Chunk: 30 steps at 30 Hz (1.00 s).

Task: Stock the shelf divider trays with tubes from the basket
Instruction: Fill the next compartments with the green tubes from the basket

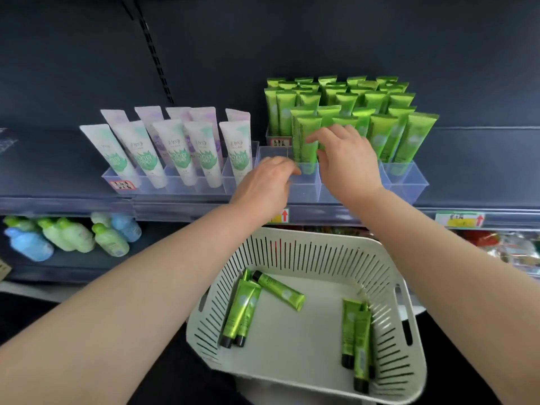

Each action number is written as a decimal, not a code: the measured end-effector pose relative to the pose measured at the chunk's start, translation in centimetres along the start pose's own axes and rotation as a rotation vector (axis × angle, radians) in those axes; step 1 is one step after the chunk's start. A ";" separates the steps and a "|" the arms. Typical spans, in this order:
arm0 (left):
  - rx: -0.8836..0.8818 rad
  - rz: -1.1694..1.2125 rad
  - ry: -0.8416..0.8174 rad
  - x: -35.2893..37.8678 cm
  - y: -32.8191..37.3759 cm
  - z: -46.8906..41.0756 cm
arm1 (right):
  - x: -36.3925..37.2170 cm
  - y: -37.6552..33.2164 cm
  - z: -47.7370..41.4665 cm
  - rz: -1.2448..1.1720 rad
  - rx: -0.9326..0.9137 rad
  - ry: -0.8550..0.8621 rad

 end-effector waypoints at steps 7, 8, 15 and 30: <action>-0.027 0.070 -0.092 5.4 0.8 5.4 | 3.2 0.6 11.0 -0.039 0.071 -0.170; -0.045 0.080 -0.114 6.5 0.9 6.3 | 4.0 0.9 12.4 -0.032 0.097 -0.217; -0.173 0.089 -0.323 14.1 0.2 13.8 | 10.8 2.7 22.6 0.023 0.362 -0.973; -0.217 0.153 -0.517 18.4 -1.4 17.8 | 14.6 3.1 26.9 -0.180 0.626 -1.139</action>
Point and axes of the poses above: each hand's wrist, its own z-axis away from the middle knuckle, its own x-axis out of the palm, y = z × x, the point moved 5 cm from there along -z, towards the middle knuckle, and after that the axes turned 4 degrees about z, right-handed, at the moved point
